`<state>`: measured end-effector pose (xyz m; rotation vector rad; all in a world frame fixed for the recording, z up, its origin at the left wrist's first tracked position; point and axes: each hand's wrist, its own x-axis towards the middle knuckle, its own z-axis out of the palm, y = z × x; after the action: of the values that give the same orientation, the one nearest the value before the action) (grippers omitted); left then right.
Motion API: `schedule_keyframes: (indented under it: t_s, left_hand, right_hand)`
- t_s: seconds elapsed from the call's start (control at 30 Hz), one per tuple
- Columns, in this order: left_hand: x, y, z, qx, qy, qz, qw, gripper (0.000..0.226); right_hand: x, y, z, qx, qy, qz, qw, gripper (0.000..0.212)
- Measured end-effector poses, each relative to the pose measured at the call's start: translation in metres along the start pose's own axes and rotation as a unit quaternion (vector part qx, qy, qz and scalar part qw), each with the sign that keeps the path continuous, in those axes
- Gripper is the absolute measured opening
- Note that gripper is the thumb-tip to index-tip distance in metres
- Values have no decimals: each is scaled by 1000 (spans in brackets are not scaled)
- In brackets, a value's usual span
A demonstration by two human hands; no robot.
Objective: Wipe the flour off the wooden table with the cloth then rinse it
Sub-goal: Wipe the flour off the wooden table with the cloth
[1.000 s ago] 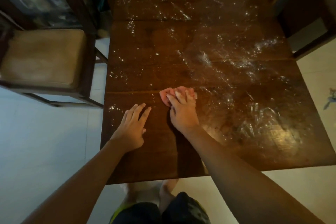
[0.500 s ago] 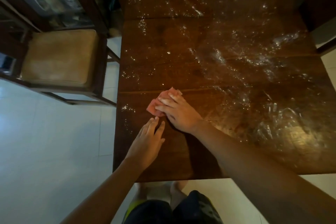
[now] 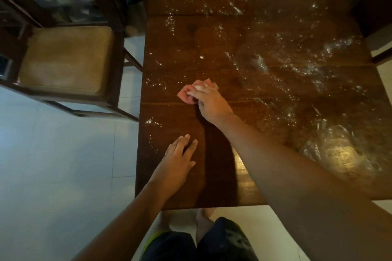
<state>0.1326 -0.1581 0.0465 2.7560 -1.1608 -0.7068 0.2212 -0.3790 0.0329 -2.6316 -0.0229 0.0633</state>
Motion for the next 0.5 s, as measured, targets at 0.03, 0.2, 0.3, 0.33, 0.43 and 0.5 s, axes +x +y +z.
schedule_keyframes:
  t_s: [0.03, 0.2, 0.3, 0.33, 0.43, 0.5]
  left_hand:
    - [0, 0, 0, 16, -3, 5, 1000, 63]
    - [-1, -4, -11, -79, 9, 3, 997, 65]
    - [-6, -10, -16, -134, 23, -4, 991, 66]
    - [-6, -10, -17, -139, 25, -4, 990, 65]
    - [-8, -11, -15, -98, 27, 11, 995, 65]
    - [-10, -24, -20, -33, 7, 59, 998, 67]
  right_hand:
    - [2, -4, 2, 4, 19, 33, 999, 50]
    - [-55, -8, 15, 21, -25, -78, 996, 54]
    - [-106, 2, 7, 46, -46, -127, 990, 55]
    - [-116, 6, 5, 51, -47, -121, 990, 52]
    - [-118, 4, 14, 39, 4, 15, 999, 46]
    - [-114, -23, 28, 29, 72, 117, 990, 47]
